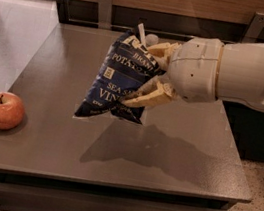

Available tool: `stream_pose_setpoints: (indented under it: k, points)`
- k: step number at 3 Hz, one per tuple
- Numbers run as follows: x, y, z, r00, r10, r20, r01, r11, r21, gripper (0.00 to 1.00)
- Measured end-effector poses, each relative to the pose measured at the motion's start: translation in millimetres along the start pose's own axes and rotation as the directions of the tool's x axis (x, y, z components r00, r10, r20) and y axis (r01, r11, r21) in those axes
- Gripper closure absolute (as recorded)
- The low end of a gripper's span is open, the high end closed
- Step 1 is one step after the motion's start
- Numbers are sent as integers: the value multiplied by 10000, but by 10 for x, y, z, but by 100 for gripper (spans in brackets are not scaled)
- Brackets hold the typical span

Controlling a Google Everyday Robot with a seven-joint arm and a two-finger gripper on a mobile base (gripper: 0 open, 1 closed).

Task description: Move blue chip bag near apple

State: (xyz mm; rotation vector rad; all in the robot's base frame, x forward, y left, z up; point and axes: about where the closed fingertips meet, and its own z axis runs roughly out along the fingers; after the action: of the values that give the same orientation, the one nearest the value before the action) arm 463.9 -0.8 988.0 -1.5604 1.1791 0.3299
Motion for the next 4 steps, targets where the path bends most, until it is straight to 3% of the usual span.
stream_pose_setpoints:
  k: [2,4]
  points:
    - [20,86,298,9962,55,-874,-104,9984,-552,100]
    - [-320,308,799,9934,-500,-1033,333,9869,-1580,100]
